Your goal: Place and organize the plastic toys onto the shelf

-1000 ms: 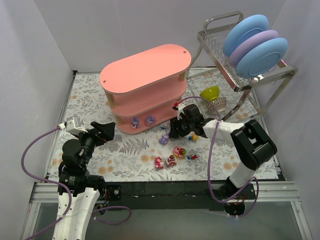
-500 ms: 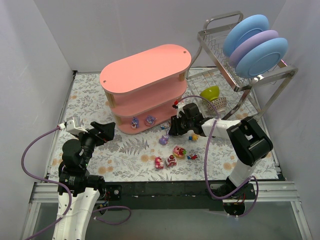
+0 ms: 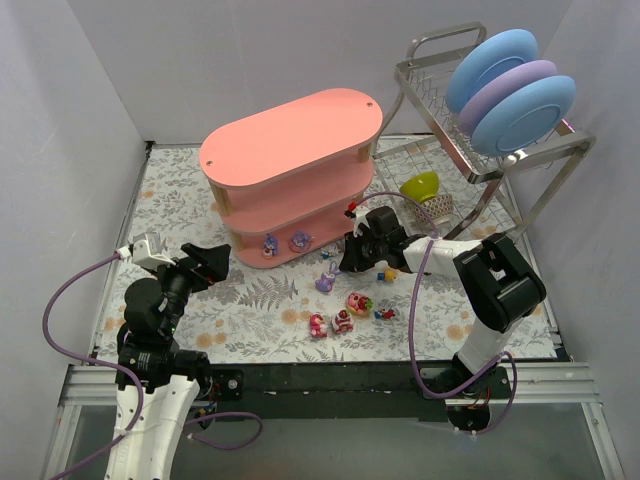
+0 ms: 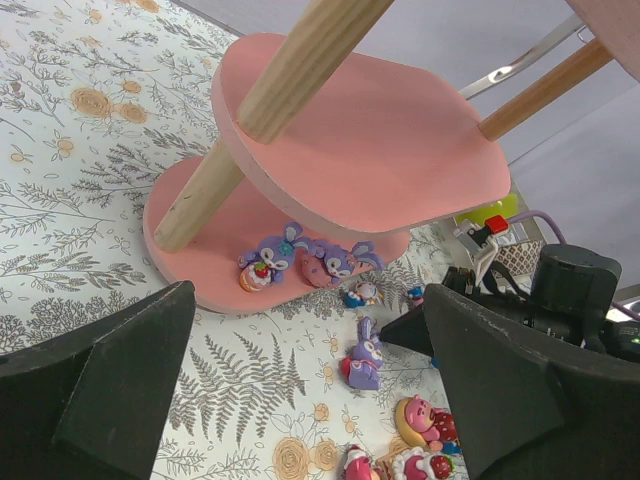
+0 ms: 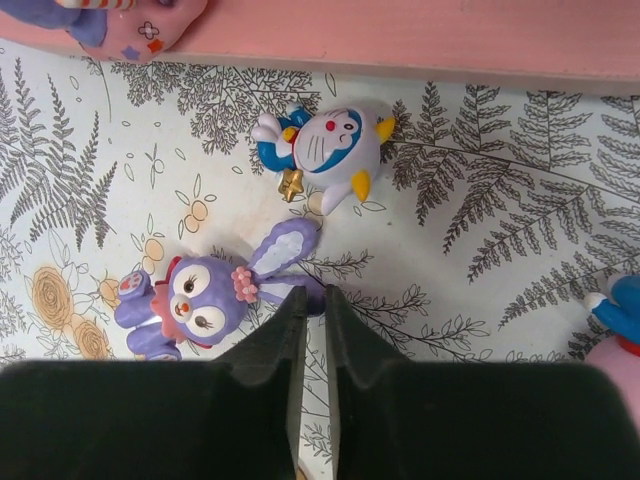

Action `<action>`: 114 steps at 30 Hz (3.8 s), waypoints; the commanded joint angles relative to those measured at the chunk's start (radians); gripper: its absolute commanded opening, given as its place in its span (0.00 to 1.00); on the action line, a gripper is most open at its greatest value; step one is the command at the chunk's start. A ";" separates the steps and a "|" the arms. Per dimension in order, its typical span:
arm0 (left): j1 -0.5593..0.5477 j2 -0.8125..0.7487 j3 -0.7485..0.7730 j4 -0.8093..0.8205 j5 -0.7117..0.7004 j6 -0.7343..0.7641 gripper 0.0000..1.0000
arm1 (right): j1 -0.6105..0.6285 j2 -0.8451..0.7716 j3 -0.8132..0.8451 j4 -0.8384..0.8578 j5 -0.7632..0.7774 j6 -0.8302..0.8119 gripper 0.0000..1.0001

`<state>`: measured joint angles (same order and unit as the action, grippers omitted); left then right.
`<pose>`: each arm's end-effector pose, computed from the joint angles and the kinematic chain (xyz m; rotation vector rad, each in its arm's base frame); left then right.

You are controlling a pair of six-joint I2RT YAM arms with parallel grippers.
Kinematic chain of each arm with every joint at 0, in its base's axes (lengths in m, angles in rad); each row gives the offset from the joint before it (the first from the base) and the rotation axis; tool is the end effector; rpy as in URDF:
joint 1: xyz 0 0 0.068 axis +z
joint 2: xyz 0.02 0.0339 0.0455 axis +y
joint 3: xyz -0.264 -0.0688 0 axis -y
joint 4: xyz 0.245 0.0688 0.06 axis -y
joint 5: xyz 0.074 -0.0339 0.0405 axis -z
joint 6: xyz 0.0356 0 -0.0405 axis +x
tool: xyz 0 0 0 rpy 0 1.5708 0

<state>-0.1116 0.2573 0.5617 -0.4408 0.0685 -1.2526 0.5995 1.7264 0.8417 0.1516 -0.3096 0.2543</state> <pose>0.0881 -0.0123 0.2965 -0.9405 1.5668 -1.0529 0.2768 0.2023 0.1505 -0.5734 2.3232 0.7791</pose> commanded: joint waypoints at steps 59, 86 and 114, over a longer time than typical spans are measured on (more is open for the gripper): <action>-0.002 0.043 -0.003 0.002 0.013 0.018 0.98 | 0.063 -0.142 -0.179 0.867 0.337 -0.608 0.01; -0.002 0.048 -0.005 0.004 0.017 0.018 0.98 | 0.183 0.039 -0.184 1.114 0.572 -0.777 0.02; -0.002 0.026 -0.006 0.005 0.020 0.019 0.98 | 0.204 -0.174 -0.213 0.870 0.616 -0.647 0.01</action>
<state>-0.1116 0.2943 0.5617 -0.4404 0.0761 -1.2457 0.7994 1.6268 0.6373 1.0832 0.2787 -0.4431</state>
